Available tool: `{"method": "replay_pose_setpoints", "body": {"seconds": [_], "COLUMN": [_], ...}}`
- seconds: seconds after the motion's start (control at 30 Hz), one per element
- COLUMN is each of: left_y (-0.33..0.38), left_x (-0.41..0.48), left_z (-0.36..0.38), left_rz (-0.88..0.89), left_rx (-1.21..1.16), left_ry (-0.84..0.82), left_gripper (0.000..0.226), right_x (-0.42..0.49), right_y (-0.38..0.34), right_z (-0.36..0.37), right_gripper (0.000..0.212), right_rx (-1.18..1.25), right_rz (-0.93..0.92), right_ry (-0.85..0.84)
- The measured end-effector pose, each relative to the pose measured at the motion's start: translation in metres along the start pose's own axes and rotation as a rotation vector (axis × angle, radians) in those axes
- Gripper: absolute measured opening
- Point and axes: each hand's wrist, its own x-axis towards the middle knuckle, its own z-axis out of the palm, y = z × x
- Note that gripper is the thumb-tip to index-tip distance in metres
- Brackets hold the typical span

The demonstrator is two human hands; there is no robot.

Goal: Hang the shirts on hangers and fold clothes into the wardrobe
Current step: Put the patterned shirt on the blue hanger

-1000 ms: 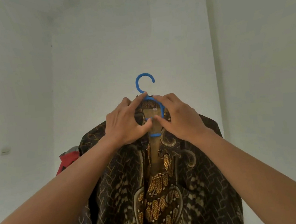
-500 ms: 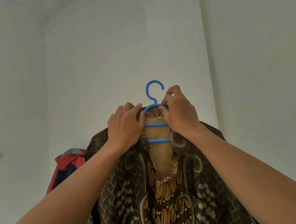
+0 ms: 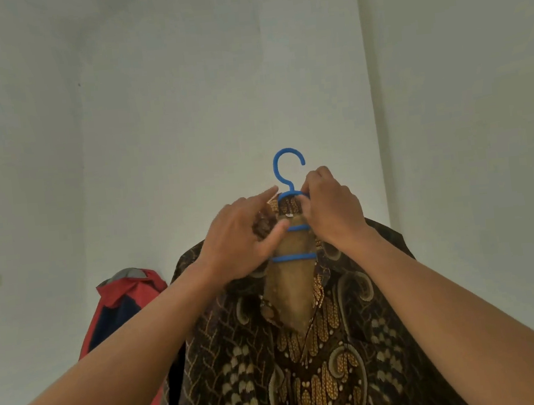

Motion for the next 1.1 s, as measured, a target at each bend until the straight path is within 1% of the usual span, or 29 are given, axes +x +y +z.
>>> {"method": "replay_pose_setpoints", "body": {"seconds": [0.03, 0.07, 0.13, 0.2, 0.27, 0.33, 0.4, 0.47, 0.57, 0.63, 0.7, 0.8, 0.9, 0.97, 1.1], "left_y": [-0.004, -0.01, -0.022, -0.026, -0.027, -0.026, -0.026, -0.027, -0.031, -0.037, -0.04, -0.042, -0.047, -0.052, -0.062], "left_x": [-0.001, 0.0, 0.002, 0.001, -0.003, -0.008, -0.009, -0.009, -0.009, -0.008, -0.006, -0.001, -0.003, -0.011, -0.025], "left_z": [-0.003, -0.005, -0.009, -0.011, -0.011, -0.013, -0.016, -0.018, -0.022, -0.027, -0.031, -0.03, -0.028, -0.026, -0.02], "left_rz": [-0.016, -0.03, -0.069, -0.08, -0.006, 0.055, 0.035, -0.016, -0.083, -0.118, -0.122, -0.091, -0.061, -0.04, -0.007], "left_rx": [-0.09, -0.095, -0.047, 0.056, 0.237, 0.36, 0.405, 0.394, 0.361, 0.343, 0.338, 0.361, 0.379, 0.384, 0.349], "left_ry": [-0.013, -0.032, -0.144, -0.255, -0.281, -0.305, -0.35, -0.368, -0.346, -0.336, -0.347, -0.351, -0.324, -0.302, -0.259], "left_gripper": [0.06, 0.06, 0.06, 0.062, 0.074, 0.086, 0.097, 0.109, 0.115, 0.116, 0.115, 0.113, 0.113, 0.112, 0.108], "right_x": [0.0, 0.0, 0.0, 0.001, 0.003, 0.004, 0.004, 0.002, -0.007, -0.018, -0.026, -0.025, -0.03, -0.036, -0.045], "right_y": [0.003, 0.005, 0.006, 0.004, 0.001, 0.0, 0.001, 0.001, 0.01, 0.021, 0.029, 0.028, 0.022, 0.021, 0.015], "right_z": [-0.002, -0.003, -0.005, -0.007, -0.008, -0.008, -0.006, -0.006, -0.007, -0.005, -0.001, -0.001, -0.002, 0.002, 0.008], "right_gripper": [0.019, 0.017, 0.014, 0.013, 0.013, 0.013, 0.016, 0.026, 0.056, 0.075, 0.091, 0.114, 0.137, 0.142, 0.132], "right_rx": [0.005, 0.014, 0.036, 0.058, 0.073, 0.08, 0.117, 0.196, 0.253, 0.182, 0.052, -0.083, -0.151, -0.186, -0.218], "right_rz": [0.002, 0.004, 0.006, 0.011, 0.019, 0.017, 0.0, -0.014, -0.028, -0.131, -0.216, -0.207, -0.218, -0.223, -0.227], "right_ry": [0.003, 0.008, 0.014, 0.019, 0.023, 0.022, 0.018, 0.006, -0.066, -0.128, -0.171, -0.195, -0.281, -0.298, -0.29]}}
